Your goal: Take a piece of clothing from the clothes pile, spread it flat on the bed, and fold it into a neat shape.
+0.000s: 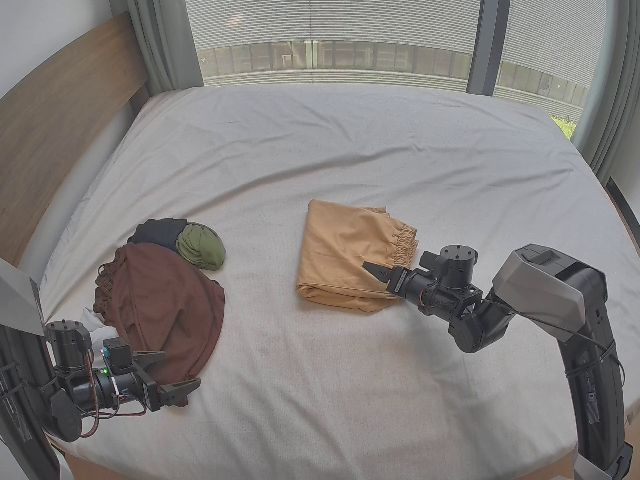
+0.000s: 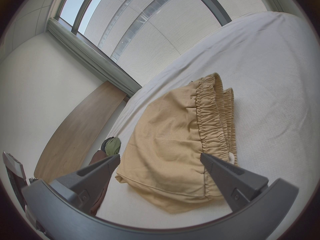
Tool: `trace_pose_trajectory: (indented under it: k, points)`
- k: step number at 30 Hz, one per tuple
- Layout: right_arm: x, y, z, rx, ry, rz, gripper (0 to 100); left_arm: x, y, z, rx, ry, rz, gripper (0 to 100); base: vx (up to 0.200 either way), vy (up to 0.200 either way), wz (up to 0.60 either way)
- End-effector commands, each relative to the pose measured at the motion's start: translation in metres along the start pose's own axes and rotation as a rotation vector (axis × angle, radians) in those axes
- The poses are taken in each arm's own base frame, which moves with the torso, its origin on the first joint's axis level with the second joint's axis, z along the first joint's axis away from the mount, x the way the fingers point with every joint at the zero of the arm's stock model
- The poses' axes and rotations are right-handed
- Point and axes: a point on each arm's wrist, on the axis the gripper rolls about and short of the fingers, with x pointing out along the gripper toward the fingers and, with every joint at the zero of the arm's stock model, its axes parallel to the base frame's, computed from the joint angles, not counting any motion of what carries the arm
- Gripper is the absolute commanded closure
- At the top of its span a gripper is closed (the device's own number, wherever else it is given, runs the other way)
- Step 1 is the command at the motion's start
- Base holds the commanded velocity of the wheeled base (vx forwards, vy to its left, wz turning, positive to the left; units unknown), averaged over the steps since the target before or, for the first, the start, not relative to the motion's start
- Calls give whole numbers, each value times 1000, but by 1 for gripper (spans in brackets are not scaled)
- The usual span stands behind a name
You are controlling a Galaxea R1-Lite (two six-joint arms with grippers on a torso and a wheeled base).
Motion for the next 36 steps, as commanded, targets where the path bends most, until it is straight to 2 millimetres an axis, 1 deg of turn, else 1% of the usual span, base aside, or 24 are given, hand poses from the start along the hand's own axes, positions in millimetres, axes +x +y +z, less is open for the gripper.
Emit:
trace_pose_trajectory:
  k: [1,3,4,5,7,9,10,11,14,16,17,18,22,23,25,26,28,30,33,36]
  points:
    - [-18,22,19,-11,-37,30,0,-4,-3,2,6,-19,-19,0,0,0,0]
    - [-32,36,32,-20,-65,49,0,-5,-5,6,17,-37,-23,0,0,0,0]
    - [-37,39,35,-24,-72,54,0,-6,-5,7,19,-41,-25,0,0,0,0]
    - [-48,47,43,-32,-90,63,0,-6,-7,9,18,-50,-30,0,0,0,0]
    - [-63,57,53,-38,-114,75,0,-8,-10,13,22,-65,-36,0,0,0,0]
    - [-77,65,58,-47,-126,83,0,-8,-13,17,24,-79,-47,0,0,0,0]
    - [-80,65,59,-48,-127,82,0,-8,-14,18,24,-80,-50,0,0,0,0]
    - [-95,72,62,-59,-139,88,0,-9,-20,22,27,-94,-69,0,0,0,0]
    - [-120,79,60,-91,-146,91,0,-13,-29,30,33,-119,-97,0,0,0,0]
    - [-137,82,55,-130,-142,86,0,-17,-37,35,23,-123,-117,0,0,0,0]
    - [-137,82,55,-130,-142,86,0,-17,-37,35,23,-123,-117,0,0,0,0]
    - [-158,84,49,-180,-136,78,0,-25,-47,40,22,-131,-141,0,0,0,0]
    - [-199,90,37,-270,-146,77,0,-47,-70,48,34,-137,-192,0,0,0,0]
    - [-199,90,37,-270,-146,77,0,-47,-70,48,34,-137,-192,0,0,0,0]
    - [-227,94,33,-309,-159,72,0,-65,-84,48,31,-134,-212,0,0,0,0]
    - [-232,95,32,-317,-156,68,0,-68,-86,48,31,-134,-212,0,0,0,0]
    - [-254,96,32,-344,-167,50,0,-80,-92,46,35,-138,-212,0,0,0,0]
    - [-267,97,33,-357,-185,38,0,-88,-96,45,40,-146,-211,0,0,0,0]
    - [-291,104,35,-375,-227,42,0,-102,-103,42,47,-160,-211,0,0,0,0]
    - [-312,106,33,-385,-257,31,0,-111,-108,38,53,-169,-215,0,0,0,0]
